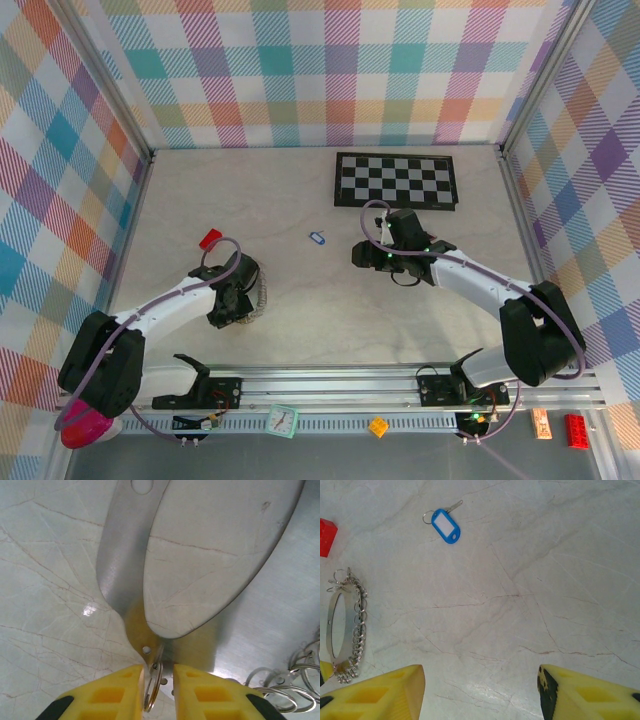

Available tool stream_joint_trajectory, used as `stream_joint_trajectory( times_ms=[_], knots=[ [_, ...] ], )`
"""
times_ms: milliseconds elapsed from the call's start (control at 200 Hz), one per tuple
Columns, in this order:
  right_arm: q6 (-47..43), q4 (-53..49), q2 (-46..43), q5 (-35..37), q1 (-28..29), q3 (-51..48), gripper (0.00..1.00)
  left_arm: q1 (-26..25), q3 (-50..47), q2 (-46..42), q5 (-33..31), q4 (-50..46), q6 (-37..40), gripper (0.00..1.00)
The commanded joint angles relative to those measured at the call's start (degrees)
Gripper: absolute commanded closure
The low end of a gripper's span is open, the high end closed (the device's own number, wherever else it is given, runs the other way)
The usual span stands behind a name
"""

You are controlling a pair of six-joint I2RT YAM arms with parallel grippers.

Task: Put the keys on the keyring

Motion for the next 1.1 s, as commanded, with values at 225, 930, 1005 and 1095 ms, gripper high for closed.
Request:
stream_joint_trajectory(
  times_ms=[225,930,1005,1095],
  knots=[
    [1.26,-0.67,-2.00,-0.01,0.18,0.34,0.39,-0.58,-0.75,-0.31,-1.30,-0.83,-1.33,0.91],
    [-1.74,-3.45,-6.63,2.65,0.19,1.83,0.41,-11.87,13.54,-16.66,-19.50,-3.45,20.62,1.00],
    [-2.88,-4.16,-7.62,3.41,0.10,2.42,0.40,-12.44,14.18,-17.46,-17.47,0.89,28.03,1.00],
    [-4.58,-5.35,-8.81,4.34,0.10,3.52,0.41,-12.77,15.26,-18.05,-11.50,6.86,38.43,1.00]
  ],
)
